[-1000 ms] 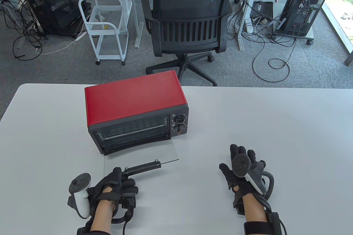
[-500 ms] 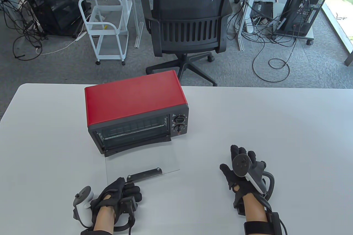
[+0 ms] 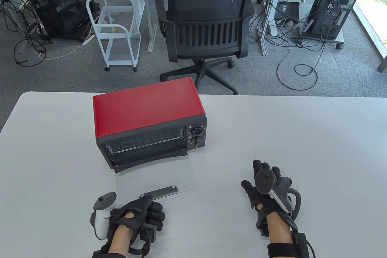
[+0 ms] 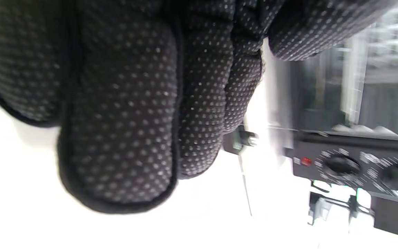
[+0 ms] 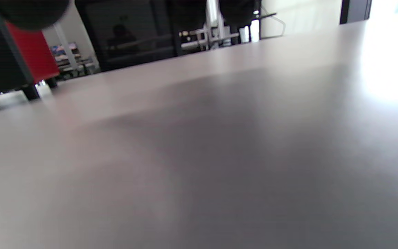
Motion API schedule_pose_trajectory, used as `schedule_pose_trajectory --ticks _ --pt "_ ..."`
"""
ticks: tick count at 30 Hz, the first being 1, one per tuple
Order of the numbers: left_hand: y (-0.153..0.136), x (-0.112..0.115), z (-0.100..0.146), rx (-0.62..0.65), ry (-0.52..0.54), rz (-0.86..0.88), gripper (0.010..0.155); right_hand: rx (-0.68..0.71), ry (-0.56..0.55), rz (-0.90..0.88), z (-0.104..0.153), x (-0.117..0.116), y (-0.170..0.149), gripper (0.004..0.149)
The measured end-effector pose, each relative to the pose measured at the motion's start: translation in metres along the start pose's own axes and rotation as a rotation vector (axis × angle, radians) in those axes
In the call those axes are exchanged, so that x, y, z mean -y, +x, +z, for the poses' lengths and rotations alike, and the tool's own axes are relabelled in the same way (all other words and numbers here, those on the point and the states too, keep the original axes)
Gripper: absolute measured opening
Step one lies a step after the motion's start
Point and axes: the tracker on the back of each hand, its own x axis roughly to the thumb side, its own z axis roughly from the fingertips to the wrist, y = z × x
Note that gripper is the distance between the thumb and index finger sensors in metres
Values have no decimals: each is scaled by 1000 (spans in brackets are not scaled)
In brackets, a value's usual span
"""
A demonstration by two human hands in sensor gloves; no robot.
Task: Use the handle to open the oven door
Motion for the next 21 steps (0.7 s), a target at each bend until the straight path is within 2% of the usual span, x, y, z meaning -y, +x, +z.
schedule_pose_trajectory --ticks 5,10,15,21 --pt "57 -13 21 280 206 -228 57 5 -1 -5 -1 0 0 80" --pt "90 -37 40 489 439 -452 60 14 -4 12 -1 1 2 80" --pt "95 -52 41 648 665 -764 60 18 -17 23 -1 1 3 80" --pt "71 -58 28 667 757 -1021 62 10 -19 57 -2 1 -1 81"
